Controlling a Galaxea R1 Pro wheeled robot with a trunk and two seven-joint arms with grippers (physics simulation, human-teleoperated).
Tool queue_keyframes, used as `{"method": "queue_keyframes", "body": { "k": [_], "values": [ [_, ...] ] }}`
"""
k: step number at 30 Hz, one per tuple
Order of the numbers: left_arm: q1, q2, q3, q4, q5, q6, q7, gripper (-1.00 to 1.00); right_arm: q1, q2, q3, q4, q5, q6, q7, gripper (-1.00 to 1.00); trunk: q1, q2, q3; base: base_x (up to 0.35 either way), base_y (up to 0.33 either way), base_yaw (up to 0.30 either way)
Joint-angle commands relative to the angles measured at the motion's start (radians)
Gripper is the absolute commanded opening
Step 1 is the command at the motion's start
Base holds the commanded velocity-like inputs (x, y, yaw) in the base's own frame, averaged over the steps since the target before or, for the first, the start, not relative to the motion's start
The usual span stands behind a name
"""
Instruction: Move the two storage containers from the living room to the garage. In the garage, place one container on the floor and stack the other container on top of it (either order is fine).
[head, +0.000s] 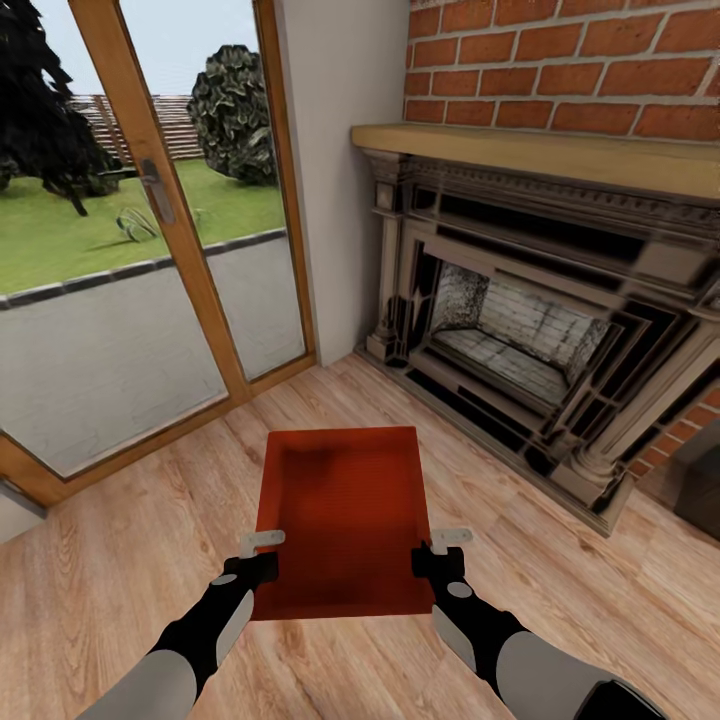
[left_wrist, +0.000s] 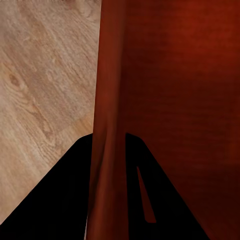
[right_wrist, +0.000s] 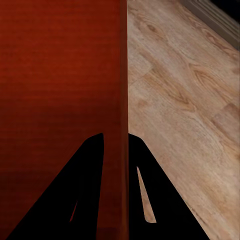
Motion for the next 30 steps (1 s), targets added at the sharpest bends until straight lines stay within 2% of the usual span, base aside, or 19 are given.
{"method": "queue_keyframes", "body": {
  "k": [1,16,22,30],
  "values": [
    [0.0,0.047,0.012,-0.005,-0.007,-0.02,0.046,-1.0,-0.001,-0.001,-0.034,0.055,-0.022,-0.01,-0.02,-1.0,0.0,-0.001,0.0,0.0,0.0,0.0],
    [0.0,0.047,0.012,-0.003,-0.007,-0.02,0.046,-1.0,-0.001,-0.001,-0.034,0.055,-0.023,-0.012,-0.02,-1.0,0.0,-0.001,0.024,0.0,0.0,0.0],
    [0.0,0.06,0.012,-0.001,-0.007,-0.02,0.046,-1.0,-0.001,0.0,-0.034,0.055,-0.024,-0.012,-0.02,-1.0,0.0,-0.001,0.034,0.0,0.0,0.0],
    [0.0,0.062,0.012,-0.001,-0.007,-0.02,0.045,-1.0,-0.001,0.001,-0.034,0.055,-0.024,-0.011,-0.021,-1.0,0.0,-0.001,0.047,0.0,0.0,0.0]
  ]
}}
